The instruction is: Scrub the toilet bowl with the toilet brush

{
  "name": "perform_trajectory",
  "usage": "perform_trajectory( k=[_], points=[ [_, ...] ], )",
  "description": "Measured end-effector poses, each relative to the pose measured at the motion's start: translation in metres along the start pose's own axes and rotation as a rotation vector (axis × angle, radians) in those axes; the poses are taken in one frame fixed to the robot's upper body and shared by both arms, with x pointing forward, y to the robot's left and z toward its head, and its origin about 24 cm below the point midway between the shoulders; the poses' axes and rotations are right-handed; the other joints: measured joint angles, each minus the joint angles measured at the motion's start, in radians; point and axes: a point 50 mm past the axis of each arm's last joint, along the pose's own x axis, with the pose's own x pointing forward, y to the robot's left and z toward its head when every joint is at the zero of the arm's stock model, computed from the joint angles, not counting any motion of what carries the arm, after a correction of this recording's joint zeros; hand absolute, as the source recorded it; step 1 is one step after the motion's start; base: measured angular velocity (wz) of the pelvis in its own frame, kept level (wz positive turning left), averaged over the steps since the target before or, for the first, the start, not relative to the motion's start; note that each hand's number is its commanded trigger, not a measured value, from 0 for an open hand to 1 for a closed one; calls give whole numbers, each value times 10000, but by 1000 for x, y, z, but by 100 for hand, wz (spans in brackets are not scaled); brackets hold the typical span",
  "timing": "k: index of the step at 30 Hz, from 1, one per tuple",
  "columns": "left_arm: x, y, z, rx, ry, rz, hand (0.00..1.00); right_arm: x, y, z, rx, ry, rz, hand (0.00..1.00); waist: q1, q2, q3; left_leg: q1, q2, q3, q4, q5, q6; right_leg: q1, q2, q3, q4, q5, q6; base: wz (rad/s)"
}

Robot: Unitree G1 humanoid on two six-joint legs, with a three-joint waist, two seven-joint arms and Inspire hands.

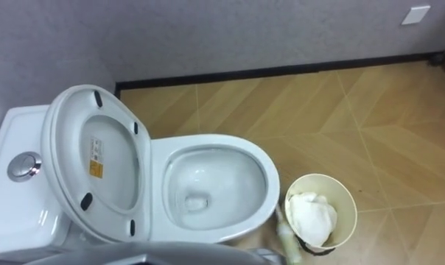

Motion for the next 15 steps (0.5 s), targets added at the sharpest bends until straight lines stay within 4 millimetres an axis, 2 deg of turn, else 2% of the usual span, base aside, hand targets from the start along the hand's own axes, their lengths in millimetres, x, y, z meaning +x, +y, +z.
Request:
perform_trajectory(
  k=[8, 12, 15],
  points=[
    [0, -1, -1, -57, 41, -369, 0, 1, 8, -15, -1139, 1113, 1273, 0, 167, -42, 5, 53, 3, -53, 2, 0, 1, 77, -1, -82, 6, -7, -12, 2],
    [0, -1, 1, -41, 14, -393, 0, 2, 10, -12, -1790, 1181, 1570, 0, 240, -83, 8, 68, -11, -324, -3, -4, 7, 96, -5, -172, 14, -3, -13, 7],
    [1, -3, 1, -13, 113, -464, 0, 3, 12, -2, -2316, 893, 1666, 0, 279, -72, 13, 54, -14, -541, -3, -4, 7, 118, 8, -198, 22, 2, -17, 3]
  ],
)
